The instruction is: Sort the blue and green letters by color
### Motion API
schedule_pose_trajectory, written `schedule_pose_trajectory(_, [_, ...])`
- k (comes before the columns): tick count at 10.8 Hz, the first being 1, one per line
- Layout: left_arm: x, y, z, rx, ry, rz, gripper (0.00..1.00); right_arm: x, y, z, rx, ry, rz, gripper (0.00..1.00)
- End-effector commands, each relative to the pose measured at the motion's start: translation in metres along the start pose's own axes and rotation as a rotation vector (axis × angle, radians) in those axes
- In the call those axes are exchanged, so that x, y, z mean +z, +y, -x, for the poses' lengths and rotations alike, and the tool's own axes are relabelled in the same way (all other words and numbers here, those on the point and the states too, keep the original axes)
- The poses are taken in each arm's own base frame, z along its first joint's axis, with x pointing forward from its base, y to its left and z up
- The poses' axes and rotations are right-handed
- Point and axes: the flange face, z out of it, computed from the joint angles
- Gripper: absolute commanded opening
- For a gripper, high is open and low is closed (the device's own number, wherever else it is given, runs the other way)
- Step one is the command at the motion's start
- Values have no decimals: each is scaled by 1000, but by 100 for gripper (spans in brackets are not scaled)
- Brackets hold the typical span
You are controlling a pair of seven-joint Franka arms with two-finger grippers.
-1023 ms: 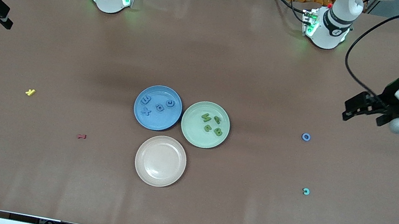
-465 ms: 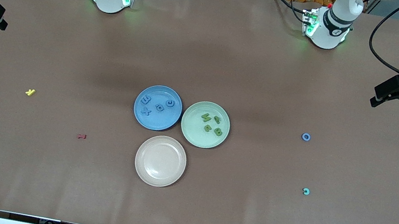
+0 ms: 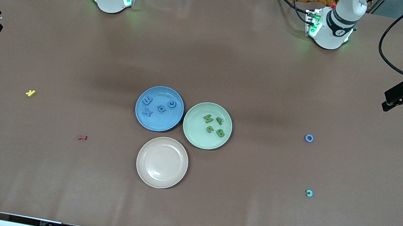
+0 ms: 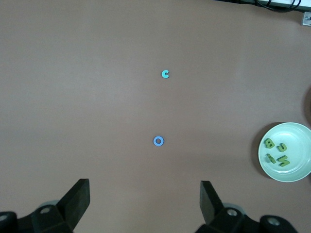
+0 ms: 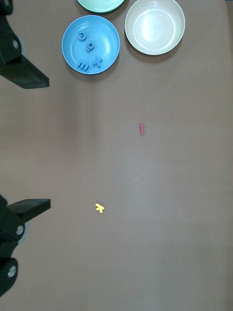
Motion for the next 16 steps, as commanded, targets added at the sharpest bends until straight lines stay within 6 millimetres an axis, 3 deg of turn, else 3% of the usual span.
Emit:
schedule_pose_trajectory(1, [0, 1, 3, 38, -3, -25, 100, 1, 4, 1, -9, 3, 16, 100])
schedule_pose_trajectory(16, [2, 1, 1, 105, -7, -24, 100, 10, 2, 1, -3, -22, -2, 100])
